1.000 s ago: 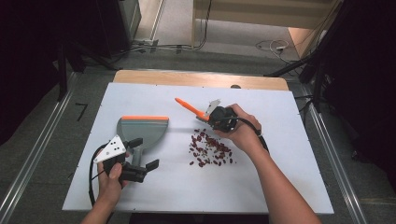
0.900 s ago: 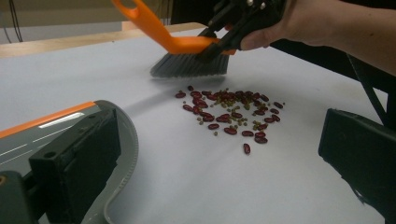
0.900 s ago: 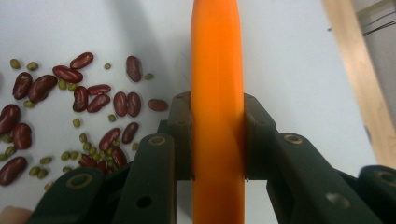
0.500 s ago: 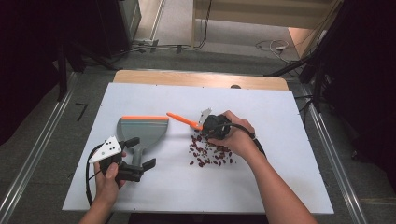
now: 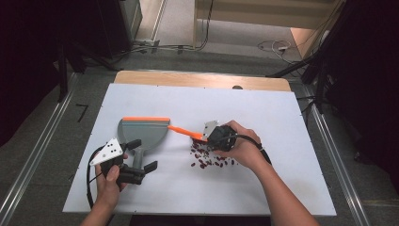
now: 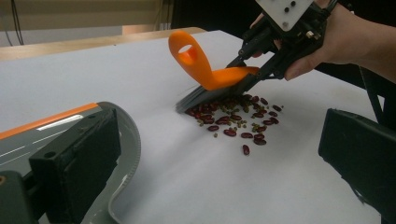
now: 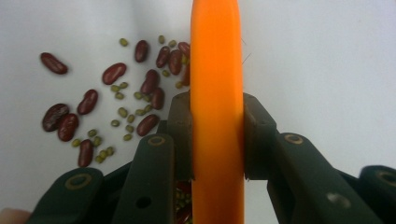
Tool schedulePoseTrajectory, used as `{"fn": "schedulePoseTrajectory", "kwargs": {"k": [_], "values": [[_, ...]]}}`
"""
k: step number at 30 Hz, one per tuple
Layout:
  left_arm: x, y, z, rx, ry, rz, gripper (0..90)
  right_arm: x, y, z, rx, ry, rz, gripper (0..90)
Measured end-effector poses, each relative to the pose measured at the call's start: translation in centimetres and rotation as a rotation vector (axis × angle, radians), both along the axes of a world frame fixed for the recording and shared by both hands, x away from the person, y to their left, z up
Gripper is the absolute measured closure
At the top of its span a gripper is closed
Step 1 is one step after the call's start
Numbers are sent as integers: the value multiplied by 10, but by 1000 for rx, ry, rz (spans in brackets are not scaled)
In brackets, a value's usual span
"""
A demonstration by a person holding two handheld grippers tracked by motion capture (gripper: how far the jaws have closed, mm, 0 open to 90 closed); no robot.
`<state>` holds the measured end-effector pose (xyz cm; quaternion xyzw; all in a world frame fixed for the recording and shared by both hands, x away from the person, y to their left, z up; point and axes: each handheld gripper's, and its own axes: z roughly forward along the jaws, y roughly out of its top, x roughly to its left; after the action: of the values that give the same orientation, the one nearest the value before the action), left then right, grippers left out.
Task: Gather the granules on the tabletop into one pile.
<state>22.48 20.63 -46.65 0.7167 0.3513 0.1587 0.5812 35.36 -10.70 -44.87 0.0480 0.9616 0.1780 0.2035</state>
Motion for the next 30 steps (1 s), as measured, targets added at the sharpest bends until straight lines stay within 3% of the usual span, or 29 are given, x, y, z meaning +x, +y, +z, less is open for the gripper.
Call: {"fn": "schedulePoseTrajectory", "kwargs": {"k": [4, 13, 17, 21, 22, 26, 28, 30], "values": [[0, 0, 0, 1, 3, 1, 0, -5, -1, 2, -6, 17, 19, 686], [0, 0, 0, 3, 0, 2, 0, -13, -3, 4, -7, 9, 38, 688], [0, 0, 0, 5, 0, 4, 0, -11, -8, 12, 56, -37, -21, 689], [0, 1, -1, 3, 3, 8, 0, -11, -12, 28, 119, -41, -62, 689], [1, 1, -1, 3, 2, 8, 0, -12, -12, 33, 139, -27, -77, 689], [1, 2, 0, -1, 1, 12, 0, -20, -7, 47, 249, 136, -197, 689], [1, 2, 0, 0, 0, 11, 0, -25, -3, 49, 280, 202, -204, 689], [1, 1, 0, 0, 2, 10, 0, -30, 2, 49, 305, 234, -200, 689]]}}
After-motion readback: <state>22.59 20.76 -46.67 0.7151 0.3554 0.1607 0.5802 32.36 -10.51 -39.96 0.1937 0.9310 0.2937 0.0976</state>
